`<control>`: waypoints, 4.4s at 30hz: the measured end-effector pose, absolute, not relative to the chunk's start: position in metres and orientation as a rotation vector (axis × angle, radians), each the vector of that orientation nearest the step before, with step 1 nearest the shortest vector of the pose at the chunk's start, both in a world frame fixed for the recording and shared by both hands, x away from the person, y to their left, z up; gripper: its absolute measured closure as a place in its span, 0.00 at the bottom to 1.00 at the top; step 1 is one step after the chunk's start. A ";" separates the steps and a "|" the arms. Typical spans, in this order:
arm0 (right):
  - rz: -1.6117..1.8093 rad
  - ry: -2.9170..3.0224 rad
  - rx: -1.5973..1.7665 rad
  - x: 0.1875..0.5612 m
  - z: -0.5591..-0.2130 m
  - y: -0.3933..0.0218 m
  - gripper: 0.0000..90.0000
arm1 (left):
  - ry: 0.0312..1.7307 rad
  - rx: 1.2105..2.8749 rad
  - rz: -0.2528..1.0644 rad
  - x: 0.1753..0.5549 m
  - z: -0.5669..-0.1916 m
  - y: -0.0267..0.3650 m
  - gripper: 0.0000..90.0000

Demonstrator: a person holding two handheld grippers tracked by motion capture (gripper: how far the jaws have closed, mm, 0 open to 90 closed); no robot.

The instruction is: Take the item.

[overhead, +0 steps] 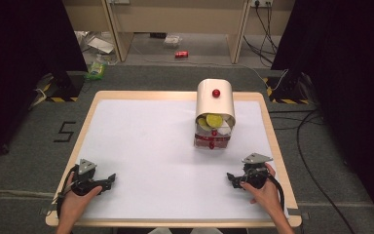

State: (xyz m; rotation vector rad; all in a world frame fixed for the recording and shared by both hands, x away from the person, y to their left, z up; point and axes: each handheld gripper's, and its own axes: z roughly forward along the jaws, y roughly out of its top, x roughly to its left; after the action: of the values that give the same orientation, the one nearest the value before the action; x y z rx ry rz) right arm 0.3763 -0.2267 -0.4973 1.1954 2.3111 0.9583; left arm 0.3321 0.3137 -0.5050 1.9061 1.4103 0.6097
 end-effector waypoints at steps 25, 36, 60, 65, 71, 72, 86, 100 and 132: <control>1.067 2.254 1.101 0.367 -0.474 -0.218 0.20 | 1.410 1.906 0.610 0.332 -0.505 0.314 0.15; 1.081 2.234 1.073 0.372 -0.459 -0.216 0.21 | 1.410 1.906 0.609 0.332 -0.505 0.314 0.15; 1.201 2.162 0.912 0.376 -0.387 -0.194 0.26 | 1.410 1.905 0.609 0.332 -0.505 0.314 0.15; 1.224 2.148 0.902 0.379 -0.379 -0.187 0.27 | 1.410 1.906 0.609 0.332 -0.505 0.314 0.15; 1.254 2.138 0.855 0.385 -0.367 -0.171 0.27 | 1.410 1.905 0.609 0.332 -0.505 0.314 0.15; 1.255 2.137 0.852 0.386 -0.365 -0.168 0.27 | 1.410 1.905 0.609 0.332 -0.505 0.314 0.15; 1.239 2.125 0.842 0.409 -0.365 -0.157 0.27 | 1.410 1.905 0.609 0.332 -0.505 0.314 0.15; 1.231 2.172 0.865 0.419 -0.373 -0.155 0.29 | 1.410 1.905 0.609 0.332 -0.505 0.314 0.15; 1.193 2.232 0.805 0.381 -0.375 -0.157 0.32 | 1.410 1.905 0.610 0.332 -0.505 0.314 0.15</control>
State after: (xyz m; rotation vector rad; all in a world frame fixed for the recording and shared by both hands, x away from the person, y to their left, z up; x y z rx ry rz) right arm 0.3811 -0.1567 -0.3751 0.8050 2.2324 1.1935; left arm 0.3320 0.3138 -0.5050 1.9053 1.4101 0.6096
